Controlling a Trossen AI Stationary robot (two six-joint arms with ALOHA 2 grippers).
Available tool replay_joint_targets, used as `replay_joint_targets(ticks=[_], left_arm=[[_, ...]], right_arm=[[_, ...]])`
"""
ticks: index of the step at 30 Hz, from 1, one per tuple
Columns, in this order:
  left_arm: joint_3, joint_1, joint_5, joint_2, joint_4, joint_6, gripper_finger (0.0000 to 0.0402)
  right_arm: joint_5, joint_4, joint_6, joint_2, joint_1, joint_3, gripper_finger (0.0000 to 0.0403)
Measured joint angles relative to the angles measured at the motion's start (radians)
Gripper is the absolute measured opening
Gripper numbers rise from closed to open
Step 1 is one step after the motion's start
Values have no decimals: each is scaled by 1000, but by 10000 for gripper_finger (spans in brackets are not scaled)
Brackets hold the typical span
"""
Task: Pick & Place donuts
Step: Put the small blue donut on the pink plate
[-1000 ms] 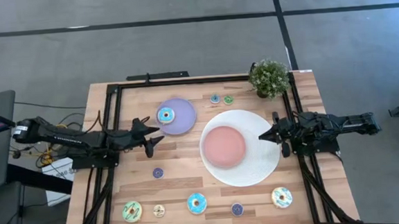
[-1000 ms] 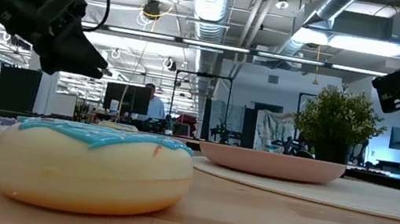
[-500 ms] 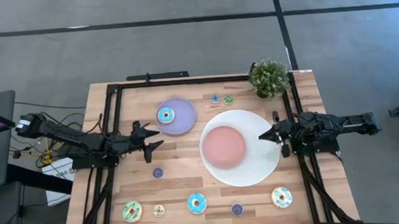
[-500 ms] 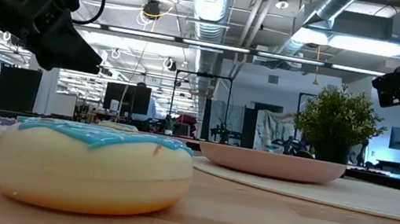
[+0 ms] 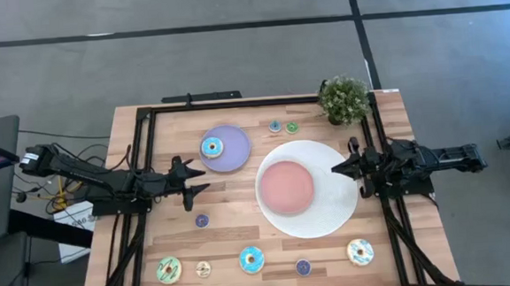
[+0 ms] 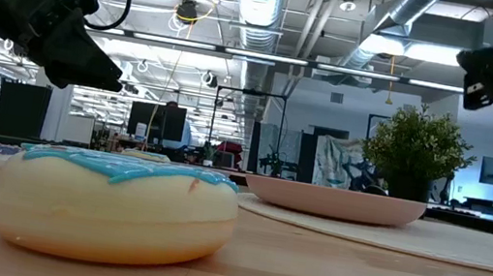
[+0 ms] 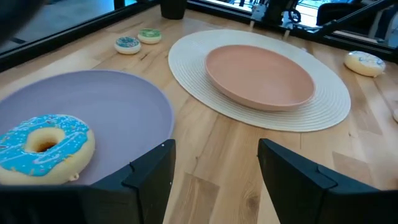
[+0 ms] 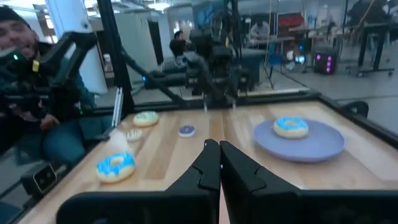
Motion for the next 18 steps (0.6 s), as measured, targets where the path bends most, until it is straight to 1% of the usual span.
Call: replay_joint_targets(ticks=[3,4,6,7,9,11,14,16,18], left_arm=[[0,0,0,0,0,15,222],[0,1,0,0,0,20,222],[0,5,1,0,0,24,222],[0,9,2,0,0,24,222],[0,15,2,0,0,18,222],[0,17,2,0,0,14,222],[0,17,2,0,0,2,222],[0,17,2,0,1,-5,222],[0,17,2,0,1,-6,222]], right_arm=[[19,6,-5,4,0,0,0],[49,26,-9,5,-2,0,0],[119,96,52,19,-11,2,0],[129,127,81,36,-16,2,0],[129,184,77,102,-21,2,0],[141,256,58,218,-21,2,0],[212,412,29,430,-24,24,0],[291,479,-5,589,-32,83,0],[393,474,-12,744,-47,169,0]])
